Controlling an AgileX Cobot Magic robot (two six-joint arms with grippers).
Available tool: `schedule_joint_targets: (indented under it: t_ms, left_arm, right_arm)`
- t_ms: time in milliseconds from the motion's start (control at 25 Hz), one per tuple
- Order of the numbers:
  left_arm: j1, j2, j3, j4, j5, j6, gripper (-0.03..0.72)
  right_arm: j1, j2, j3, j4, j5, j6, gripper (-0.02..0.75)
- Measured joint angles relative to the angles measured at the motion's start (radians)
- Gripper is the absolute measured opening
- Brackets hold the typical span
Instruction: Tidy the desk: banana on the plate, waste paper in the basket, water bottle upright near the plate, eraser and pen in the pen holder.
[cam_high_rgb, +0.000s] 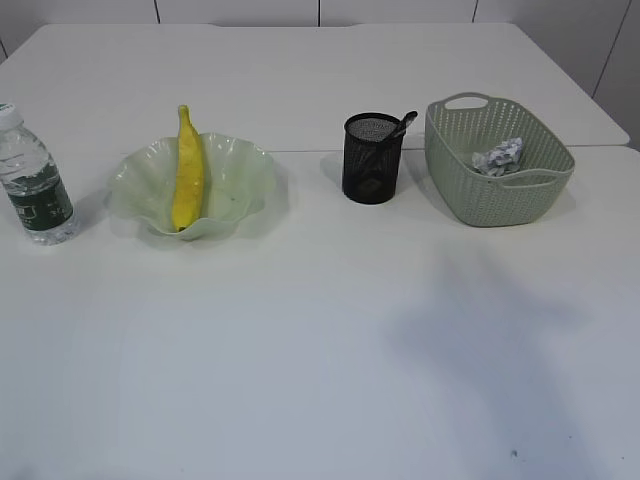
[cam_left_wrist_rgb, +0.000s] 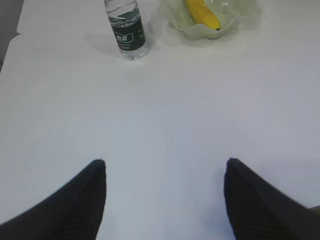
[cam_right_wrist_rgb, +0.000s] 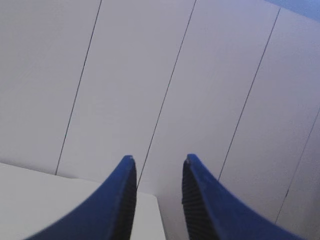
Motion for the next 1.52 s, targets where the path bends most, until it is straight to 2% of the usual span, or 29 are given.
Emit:
schedule_joint_targets:
  t_ms: [320, 880, 1120, 1520]
  left_arm:
    - [0.000, 0.000, 0.000, 0.000, -0.002, 0.000, 0.520]
    - [0.000, 0.000, 0.000, 0.000, -0.004, 0.000, 0.519]
    - [0.000, 0.000, 0.000, 0.000, -0.004, 0.002, 0.519]
    - [0.000, 0.000, 0.000, 0.000, -0.004, 0.002, 0.519]
  right_arm:
    - [0.000, -0.054, 0.000, 0.352, 0.039, -0.269, 0.239]
    - [0.000, -0.153, 0.079, 0.782, 0.141, -0.552, 0.239]
    - [0.000, -0.200, 0.107, 0.884, 0.205, -0.615, 0.239]
    - [0.000, -0.340, 0.196, 0.893, 0.271, -0.633, 0.239]
